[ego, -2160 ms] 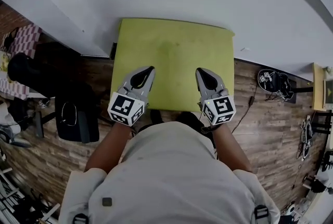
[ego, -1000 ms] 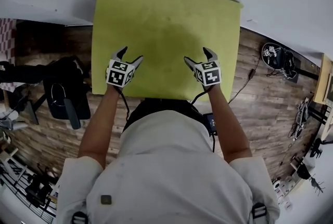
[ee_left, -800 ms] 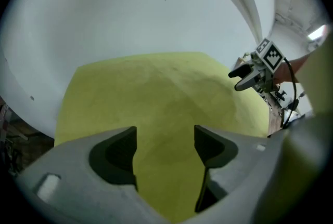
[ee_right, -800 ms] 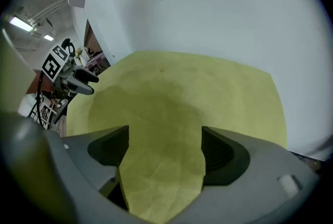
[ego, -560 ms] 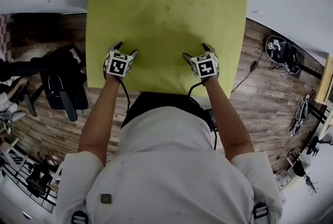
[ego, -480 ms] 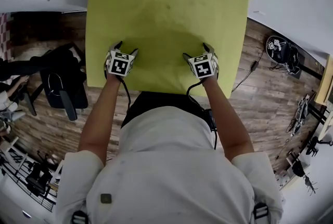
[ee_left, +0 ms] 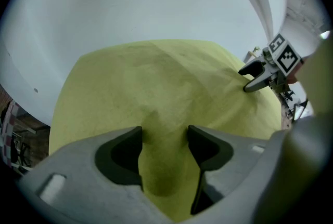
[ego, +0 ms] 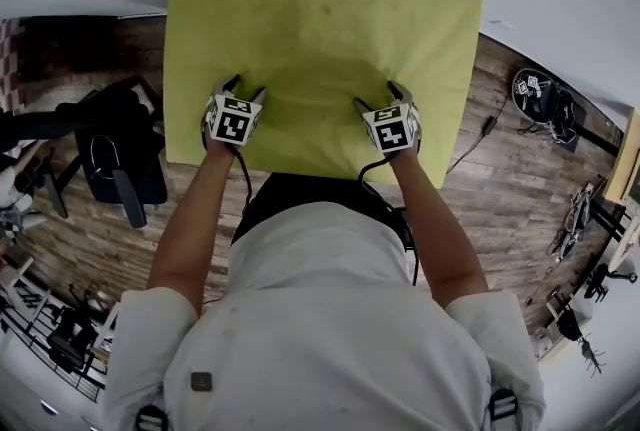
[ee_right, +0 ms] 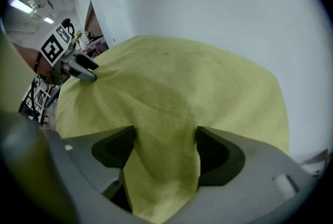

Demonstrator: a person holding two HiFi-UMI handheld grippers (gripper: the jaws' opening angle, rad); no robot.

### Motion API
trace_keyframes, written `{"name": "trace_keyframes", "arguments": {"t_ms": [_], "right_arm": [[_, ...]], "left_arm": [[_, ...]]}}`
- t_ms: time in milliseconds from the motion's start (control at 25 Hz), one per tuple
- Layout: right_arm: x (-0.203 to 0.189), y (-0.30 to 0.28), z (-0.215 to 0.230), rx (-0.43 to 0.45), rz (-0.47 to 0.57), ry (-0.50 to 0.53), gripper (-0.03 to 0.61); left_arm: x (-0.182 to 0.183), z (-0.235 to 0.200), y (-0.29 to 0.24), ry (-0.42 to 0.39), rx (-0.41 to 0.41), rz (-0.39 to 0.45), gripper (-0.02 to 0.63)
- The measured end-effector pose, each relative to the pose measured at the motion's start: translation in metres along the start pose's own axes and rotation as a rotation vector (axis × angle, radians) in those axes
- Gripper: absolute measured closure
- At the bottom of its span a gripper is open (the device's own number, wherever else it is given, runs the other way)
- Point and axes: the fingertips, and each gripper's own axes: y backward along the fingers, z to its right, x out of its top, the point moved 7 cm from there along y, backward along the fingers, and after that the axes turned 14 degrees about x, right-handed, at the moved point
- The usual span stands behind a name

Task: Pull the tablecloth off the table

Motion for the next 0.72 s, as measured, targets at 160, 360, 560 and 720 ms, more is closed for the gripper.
{"name": "trace_keyframes", "arguments": {"t_ms": [160,360,560,720], "right_arm": [[0.006,0.0,-0.006,0.022,0.028,0.03,0.313],[0.014,-0.009,-0.021,0.072,0.04,0.059,0.566],[0.01,-0.012,-0.02,0.078,0.044,0.037,0.566],[0.015,0.001,-0.024,0.072,0.072,0.03,0.566]], "left_arm": [[0.004,0.002,0.001,-0.001,-0.024,0.032,0.446],[0.011,0.004,-0.005,0.006,-0.092,0.053,0.612],[0.01,0.005,-0.005,0.018,-0.099,0.053,0.612],[0.013,0.001,0.006,0.038,-0.113,0.067,0.612]]}}
